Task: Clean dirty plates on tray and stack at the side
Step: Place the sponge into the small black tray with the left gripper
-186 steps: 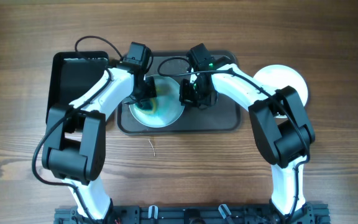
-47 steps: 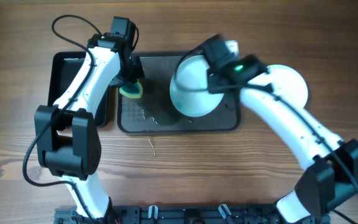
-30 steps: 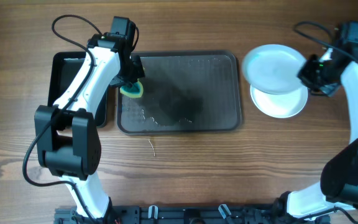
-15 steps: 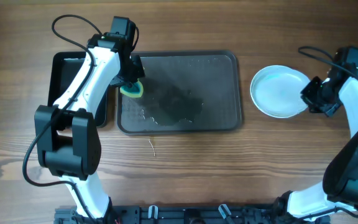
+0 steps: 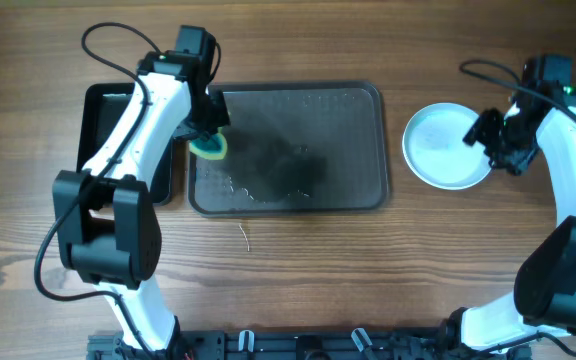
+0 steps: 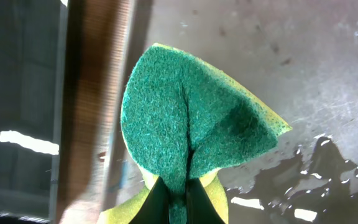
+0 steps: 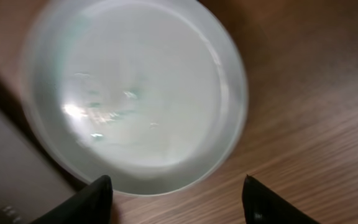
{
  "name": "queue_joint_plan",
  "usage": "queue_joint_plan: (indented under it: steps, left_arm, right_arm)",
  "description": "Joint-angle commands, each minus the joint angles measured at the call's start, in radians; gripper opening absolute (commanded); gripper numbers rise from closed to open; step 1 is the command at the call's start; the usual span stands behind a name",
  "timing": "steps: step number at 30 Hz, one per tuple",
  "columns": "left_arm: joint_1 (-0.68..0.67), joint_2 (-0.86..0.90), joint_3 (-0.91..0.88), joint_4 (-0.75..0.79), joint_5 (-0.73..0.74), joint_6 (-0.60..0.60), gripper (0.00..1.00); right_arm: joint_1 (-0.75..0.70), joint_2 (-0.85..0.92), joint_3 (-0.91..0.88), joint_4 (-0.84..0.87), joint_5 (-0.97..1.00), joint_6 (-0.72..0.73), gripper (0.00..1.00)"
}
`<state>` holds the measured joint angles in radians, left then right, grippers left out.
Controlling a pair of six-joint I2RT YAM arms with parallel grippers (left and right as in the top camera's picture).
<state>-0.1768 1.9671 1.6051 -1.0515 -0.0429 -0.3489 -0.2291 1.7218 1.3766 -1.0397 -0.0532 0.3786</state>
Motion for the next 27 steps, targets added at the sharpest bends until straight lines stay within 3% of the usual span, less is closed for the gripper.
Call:
queue_joint_plan:
  steps: [1, 11, 16, 21, 22, 24, 26, 27]
  left_arm:
    - [0.086, -0.061, 0.045, -0.024, -0.004, 0.116, 0.04]
    - [0.35, -0.03, 0.024, 0.036, -0.032, 0.275, 0.04]
    - [0.405, 0.013, -0.033, 0.118, 0.05, 0.422, 0.04]
    - [0.408, 0.048, -0.095, 0.177, 0.05, 0.424, 0.04]
    - [0.408, 0.055, -0.111, 0.188, 0.05, 0.424, 0.07]
    - [0.408, 0.06, -0.118, 0.187, 0.05, 0.423, 0.26]
    - [0.408, 0.063, -0.12, 0.184, 0.05, 0.423, 0.5]
    - [0.408, 0.063, -0.12, 0.185, 0.05, 0.423, 0.68]
  right_arm:
    - [0.064, -0.026, 0.085, -0.025, -0.059, -0.04, 0.69]
    - [0.23, -0.026, 0.094, -0.012, -0.056, -0.064, 0.72]
    - [0.259, -0.026, 0.094, -0.007, -0.043, -0.064, 0.72]
    - [0.26, -0.026, 0.094, -0.01, -0.043, -0.064, 0.72]
    - [0.26, -0.026, 0.094, -0.015, -0.039, -0.065, 0.72]
    - [0.26, -0.026, 0.094, -0.022, -0.032, -0.065, 0.72]
    - [0.26, -0.026, 0.094, -0.031, -0.02, -0.067, 0.72]
    - [0.26, -0.026, 0.094, -0.031, -0.021, -0.072, 0.72]
